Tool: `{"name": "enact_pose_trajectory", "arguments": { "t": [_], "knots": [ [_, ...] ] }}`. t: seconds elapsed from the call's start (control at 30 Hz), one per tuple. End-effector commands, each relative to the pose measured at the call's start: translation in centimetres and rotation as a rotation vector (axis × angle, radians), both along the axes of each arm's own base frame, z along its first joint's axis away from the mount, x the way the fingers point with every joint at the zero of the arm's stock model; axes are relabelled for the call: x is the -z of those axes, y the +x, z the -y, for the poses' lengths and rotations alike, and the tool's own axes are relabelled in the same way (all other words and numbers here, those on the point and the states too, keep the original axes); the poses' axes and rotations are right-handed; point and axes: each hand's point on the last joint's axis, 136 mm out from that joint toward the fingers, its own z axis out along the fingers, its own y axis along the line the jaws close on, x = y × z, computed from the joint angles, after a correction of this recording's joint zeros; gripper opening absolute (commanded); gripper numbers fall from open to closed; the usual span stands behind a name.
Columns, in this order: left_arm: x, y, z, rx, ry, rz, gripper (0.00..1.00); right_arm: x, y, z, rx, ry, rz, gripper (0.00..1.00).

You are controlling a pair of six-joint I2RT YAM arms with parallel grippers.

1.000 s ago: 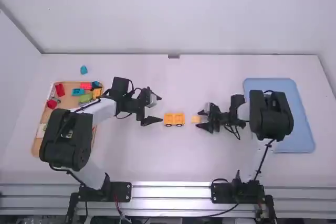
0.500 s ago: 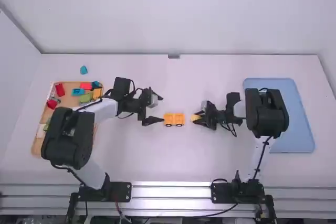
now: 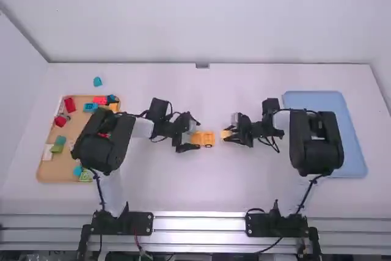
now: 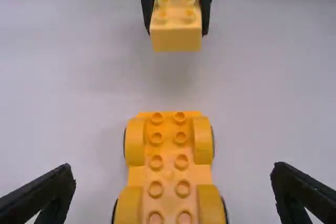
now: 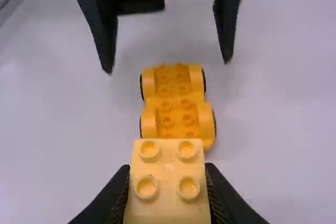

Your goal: Assemble lego blocks to make yellow taxi

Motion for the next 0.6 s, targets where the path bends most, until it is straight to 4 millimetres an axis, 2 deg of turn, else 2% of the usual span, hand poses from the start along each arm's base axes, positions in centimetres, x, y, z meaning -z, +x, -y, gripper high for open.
{"name": "enact_pose_trajectory", "arguments": {
  "t": [0.0,0.23,0.37,0.57],
  "knots": [
    [1.3,0.2,0.0,-0.051,0.024,-0.080,0.99,-1.0,0.0,-1.0,-0.043,0.003,0.062,0.09],
    [2.7,-0.6,1.0,-0.022,0.042,-0.080,0.99,0.0,0.7,-3.1,-0.029,-0.047,0.036,0.08],
    [4.2,-0.7,1.3,-0.029,0.086,-0.076,0.99,0.7,0.5,-4.3,-0.047,-0.098,0.046,0.04],
    [4.7,-0.7,1.1,-0.042,0.106,-0.076,0.99,1.5,0.2,-5.2,-0.057,-0.126,0.028,0.02]
  ]
}}
